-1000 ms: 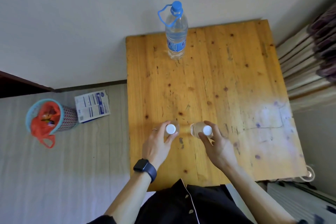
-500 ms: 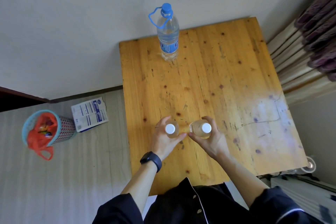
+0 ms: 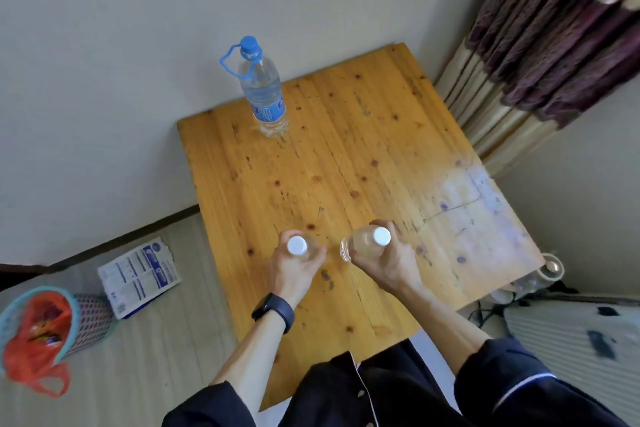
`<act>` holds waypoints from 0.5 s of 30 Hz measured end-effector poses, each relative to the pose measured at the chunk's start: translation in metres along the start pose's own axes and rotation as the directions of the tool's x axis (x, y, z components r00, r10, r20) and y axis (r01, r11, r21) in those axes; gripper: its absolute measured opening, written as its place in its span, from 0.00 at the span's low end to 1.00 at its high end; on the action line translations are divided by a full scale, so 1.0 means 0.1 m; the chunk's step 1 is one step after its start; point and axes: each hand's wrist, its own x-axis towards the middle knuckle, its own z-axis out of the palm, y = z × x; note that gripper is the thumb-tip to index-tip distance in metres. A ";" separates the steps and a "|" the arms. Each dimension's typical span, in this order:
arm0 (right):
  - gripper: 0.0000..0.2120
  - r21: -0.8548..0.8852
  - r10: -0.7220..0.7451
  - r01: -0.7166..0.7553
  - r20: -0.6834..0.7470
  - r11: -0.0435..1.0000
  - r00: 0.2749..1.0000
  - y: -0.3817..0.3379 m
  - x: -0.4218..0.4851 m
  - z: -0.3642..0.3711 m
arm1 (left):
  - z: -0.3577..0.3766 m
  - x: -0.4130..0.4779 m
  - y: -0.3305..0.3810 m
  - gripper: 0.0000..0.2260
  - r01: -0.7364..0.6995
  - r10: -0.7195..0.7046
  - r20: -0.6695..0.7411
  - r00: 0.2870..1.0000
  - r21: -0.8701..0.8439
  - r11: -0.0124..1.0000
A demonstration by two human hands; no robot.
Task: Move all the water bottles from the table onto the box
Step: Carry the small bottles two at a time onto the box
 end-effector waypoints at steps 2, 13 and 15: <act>0.29 0.034 -0.008 0.011 -0.079 0.999 0.997 0.08 -0.22 -0.21 | -0.02 -0.07 0.10 0.19 -0.077 0.073 0.062 0.995 0.066 0.995; 0.27 0.286 0.388 -0.266 -0.594 0.920 0.705 0.87 -2.14 -1.40 | 0.99 -1.03 1.22 0.21 -0.695 0.525 0.582 0.621 0.098 0.713; 0.28 0.327 0.452 -0.312 -0.658 0.892 0.602 1.10 -2.58 -1.54 | 1.32 -1.40 1.36 0.22 -0.776 0.562 0.670 0.486 0.036 0.629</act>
